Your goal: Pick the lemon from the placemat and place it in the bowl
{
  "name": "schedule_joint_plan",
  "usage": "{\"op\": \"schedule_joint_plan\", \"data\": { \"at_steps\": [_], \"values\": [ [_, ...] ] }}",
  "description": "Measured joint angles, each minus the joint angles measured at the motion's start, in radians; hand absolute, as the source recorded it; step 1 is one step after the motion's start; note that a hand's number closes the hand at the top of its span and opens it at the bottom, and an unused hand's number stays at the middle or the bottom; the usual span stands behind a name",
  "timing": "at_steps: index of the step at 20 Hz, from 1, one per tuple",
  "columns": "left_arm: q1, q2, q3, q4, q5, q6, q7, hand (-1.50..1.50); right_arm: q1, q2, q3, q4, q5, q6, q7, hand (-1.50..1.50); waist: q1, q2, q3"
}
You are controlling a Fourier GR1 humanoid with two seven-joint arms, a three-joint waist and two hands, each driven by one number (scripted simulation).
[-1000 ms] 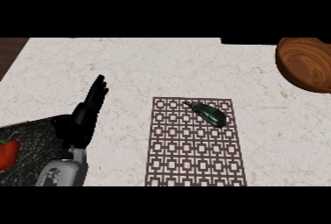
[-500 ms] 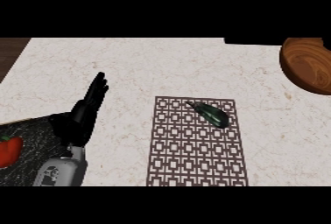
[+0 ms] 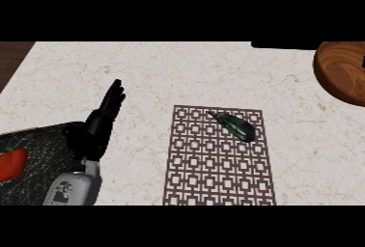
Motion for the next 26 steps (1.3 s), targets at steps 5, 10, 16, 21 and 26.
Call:
{"op": "schedule_joint_plan", "data": {
  "at_steps": [5,10,16,21,26],
  "values": [
    [0.000,0.001,-0.002,-0.008,-0.001,-0.003,0.004,0.00,0.007,-0.017,-0.028,0.099,-0.028,0.111,-0.080,-1.50,0.008,0.003,0.001],
    [-0.002,0.000,-0.004,-0.008,-0.002,-0.005,0.008,0.00,0.004,-0.013,-0.091,0.135,-0.092,0.172,-0.194,-1.50,0.006,0.002,0.002],
    [-0.014,0.010,0.014,-0.014,0.008,-0.009,0.025,0.00,-0.026,-0.032,-0.192,0.140,-0.190,0.173,-0.269,-1.50,0.000,-0.001,0.002],
    [0.003,0.002,0.007,-0.022,0.002,-0.003,0.021,0.00,-0.041,-0.080,-0.260,0.169,-0.256,0.235,-0.257,-1.50,-0.005,-0.004,0.001],
    [0.007,0.004,0.015,-0.025,0.001,0.000,0.017,0.00,-0.014,-0.148,-0.319,0.199,-0.318,0.352,-0.250,-1.50,-0.013,-0.006,0.001]
  ]
}}
